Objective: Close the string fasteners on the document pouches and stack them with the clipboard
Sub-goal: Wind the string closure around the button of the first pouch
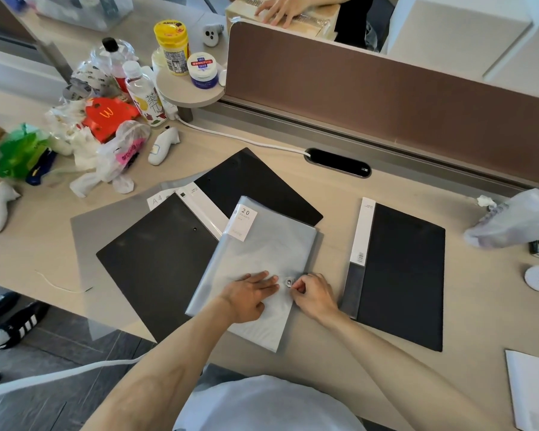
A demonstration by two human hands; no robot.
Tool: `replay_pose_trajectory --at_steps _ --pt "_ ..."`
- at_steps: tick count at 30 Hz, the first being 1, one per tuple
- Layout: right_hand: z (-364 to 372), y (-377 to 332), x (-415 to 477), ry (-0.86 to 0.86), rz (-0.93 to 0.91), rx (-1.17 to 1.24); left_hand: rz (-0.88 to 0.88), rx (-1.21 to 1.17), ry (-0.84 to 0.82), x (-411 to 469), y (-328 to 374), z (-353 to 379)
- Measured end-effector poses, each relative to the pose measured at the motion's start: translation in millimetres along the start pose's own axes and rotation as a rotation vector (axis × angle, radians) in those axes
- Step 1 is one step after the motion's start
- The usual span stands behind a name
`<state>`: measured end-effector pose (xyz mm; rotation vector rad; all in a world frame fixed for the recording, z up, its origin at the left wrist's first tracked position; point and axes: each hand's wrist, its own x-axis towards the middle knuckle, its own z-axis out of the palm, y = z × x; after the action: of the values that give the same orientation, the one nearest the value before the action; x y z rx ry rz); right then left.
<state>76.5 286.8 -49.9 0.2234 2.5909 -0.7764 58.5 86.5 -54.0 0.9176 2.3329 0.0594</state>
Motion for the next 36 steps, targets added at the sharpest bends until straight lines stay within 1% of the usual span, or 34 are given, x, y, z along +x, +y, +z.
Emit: replay_pose_trajectory --at_steps 6,9,11,15,18,21,24,25,27,31,32,34,35,36 --pt "6 -10 -4 0.048 0.203 0.150 0.016 0.021 0.008 -1 0 -2" --pt "4 -8 -4 0.035 0.223 0.147 0.026 0.028 0.035 -5 1 -6" --pt "2 -7 -4 0.015 0.212 0.134 0.006 -0.014 0.077 -6 2 -12" --pt "-3 -10 -10 -0.005 0.167 0.102 -0.063 -0.080 0.140 -9 -1 -24" --pt "-5 -12 -14 -0.002 0.172 0.087 -0.129 -0.103 0.180 -11 -14 -30" --pt "-6 -12 -14 0.049 0.199 0.122 -0.202 -0.147 0.229 -17 -29 -36" --pt "-7 -15 -13 0.111 0.243 0.182 -0.329 -0.225 0.307 -22 -42 -39" --pt "-7 -17 -13 0.122 0.266 0.204 -0.379 -0.277 0.325 -23 -46 -39" --pt "-5 -20 -12 0.137 0.308 0.248 -0.472 -0.475 0.339 -25 -50 -41" --pt "-1 -30 -15 0.142 0.395 0.360 -0.594 -0.809 0.390 -22 -60 -47" --pt "-1 -31 -14 0.152 0.414 0.405 -0.623 -0.935 0.398 -23 -63 -49" --pt "2 -29 -13 0.194 0.458 0.525 -0.630 -1.256 0.411 -27 -67 -58" --pt "4 -27 -13 0.219 0.479 0.586 -0.600 -1.397 0.389 -28 -68 -63" --pt "8 -25 -12 0.246 0.499 0.642 -0.552 -1.478 0.361 -29 -67 -68"
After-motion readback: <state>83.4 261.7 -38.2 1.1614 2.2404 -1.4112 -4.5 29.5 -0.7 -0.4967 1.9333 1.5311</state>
